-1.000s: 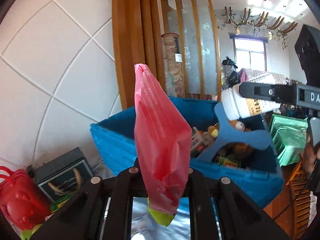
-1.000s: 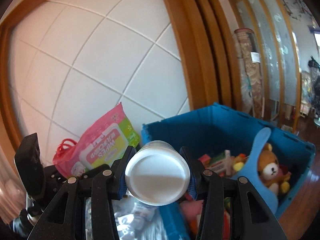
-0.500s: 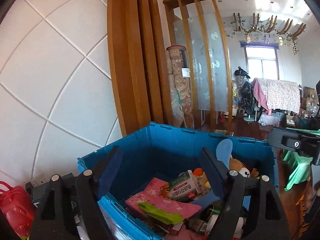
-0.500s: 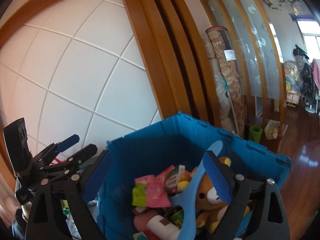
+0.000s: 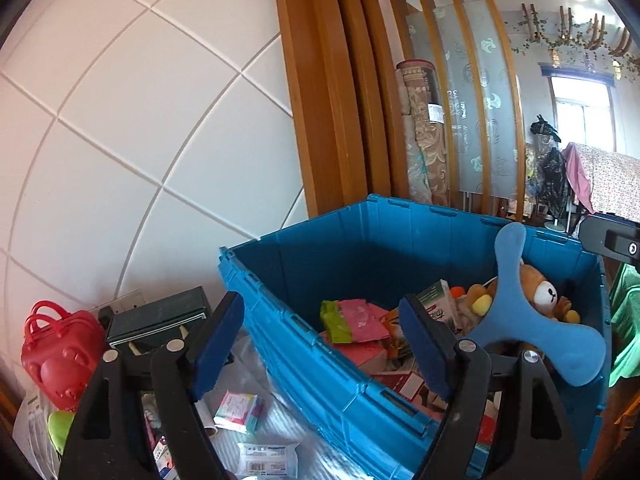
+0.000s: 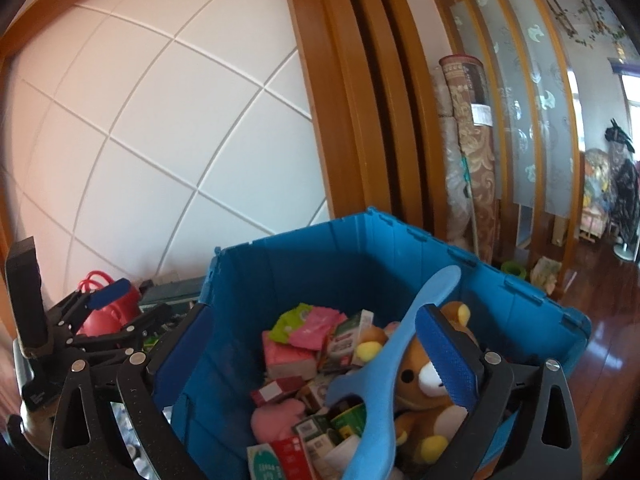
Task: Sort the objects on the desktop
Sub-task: 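Move both tools back to the pile on the table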
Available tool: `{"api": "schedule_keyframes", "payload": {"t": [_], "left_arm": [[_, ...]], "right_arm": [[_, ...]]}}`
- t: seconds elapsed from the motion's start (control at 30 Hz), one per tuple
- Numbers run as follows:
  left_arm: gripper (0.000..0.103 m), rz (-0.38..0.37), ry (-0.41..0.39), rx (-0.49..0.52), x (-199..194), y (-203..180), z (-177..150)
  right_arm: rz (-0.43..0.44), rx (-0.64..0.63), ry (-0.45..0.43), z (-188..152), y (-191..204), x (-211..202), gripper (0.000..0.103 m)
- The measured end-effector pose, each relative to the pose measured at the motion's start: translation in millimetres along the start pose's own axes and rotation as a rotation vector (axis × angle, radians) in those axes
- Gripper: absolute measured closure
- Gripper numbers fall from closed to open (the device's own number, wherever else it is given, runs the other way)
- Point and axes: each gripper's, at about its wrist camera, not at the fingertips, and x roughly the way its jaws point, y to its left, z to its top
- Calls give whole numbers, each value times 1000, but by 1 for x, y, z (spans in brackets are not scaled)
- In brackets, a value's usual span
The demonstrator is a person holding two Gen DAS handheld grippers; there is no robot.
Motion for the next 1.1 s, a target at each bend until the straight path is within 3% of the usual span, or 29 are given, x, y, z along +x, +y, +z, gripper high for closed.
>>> {"api": "schedule_keyframes", "payload": {"t": [0.23,0.43,0.6,1.1], "left_arm": [[24,126,29,-43,-10,30,-20],[24,184,39,-55,-26,61,-34],[24,243,63,-73,-48,99,-52],[24,474,130,-68,-132,236,-126]], "right_arm": [[25,-9,3,-5,14,-3,1],[21,-47,0,-6,45,-9,0],[97,-60,-8,-8,89,-10,0],[133,-107,124,-58,224,7,0]]}}
